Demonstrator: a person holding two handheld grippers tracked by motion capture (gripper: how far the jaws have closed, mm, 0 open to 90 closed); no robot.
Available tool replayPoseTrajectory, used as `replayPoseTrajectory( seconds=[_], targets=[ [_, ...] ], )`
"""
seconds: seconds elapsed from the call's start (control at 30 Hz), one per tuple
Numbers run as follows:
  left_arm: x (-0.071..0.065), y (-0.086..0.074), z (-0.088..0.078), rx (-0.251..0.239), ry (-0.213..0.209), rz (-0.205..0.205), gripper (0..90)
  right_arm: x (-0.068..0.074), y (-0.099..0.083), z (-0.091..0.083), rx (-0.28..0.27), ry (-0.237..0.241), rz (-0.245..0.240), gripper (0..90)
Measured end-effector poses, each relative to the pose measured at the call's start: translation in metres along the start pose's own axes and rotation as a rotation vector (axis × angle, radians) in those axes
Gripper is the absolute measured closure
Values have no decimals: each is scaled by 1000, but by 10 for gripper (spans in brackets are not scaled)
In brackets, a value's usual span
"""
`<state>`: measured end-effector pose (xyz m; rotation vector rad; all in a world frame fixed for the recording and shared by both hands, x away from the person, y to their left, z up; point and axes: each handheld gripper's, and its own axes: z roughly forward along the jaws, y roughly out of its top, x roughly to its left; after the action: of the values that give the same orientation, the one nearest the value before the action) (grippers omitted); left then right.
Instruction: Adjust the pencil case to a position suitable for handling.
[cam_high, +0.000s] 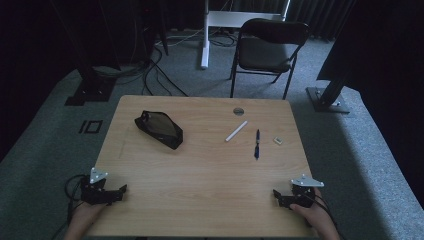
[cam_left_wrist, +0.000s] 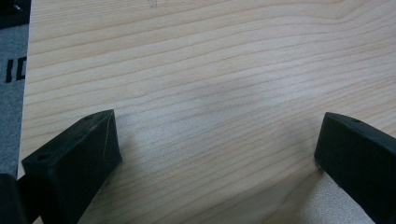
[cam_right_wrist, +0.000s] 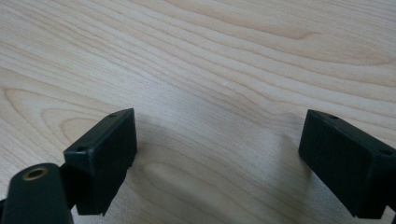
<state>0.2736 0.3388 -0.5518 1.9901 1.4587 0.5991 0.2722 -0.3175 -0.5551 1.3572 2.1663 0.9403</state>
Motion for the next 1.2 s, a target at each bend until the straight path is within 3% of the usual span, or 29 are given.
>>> replayPoseTrajectory(
  seconds=[0.57, 0.8, 1.2],
  targets=[
    [0, 0, 0, 0, 0, 0, 1, 0, 2, 1, -2, 2, -12, 109],
    [0, 0, 0, 0, 0, 0, 1, 6, 9, 5, -4, 37, -29, 109],
    [0, 0, 0, 0, 0, 0, 1, 15, 23, 14, -22, 55, -58, 111]
  ],
)
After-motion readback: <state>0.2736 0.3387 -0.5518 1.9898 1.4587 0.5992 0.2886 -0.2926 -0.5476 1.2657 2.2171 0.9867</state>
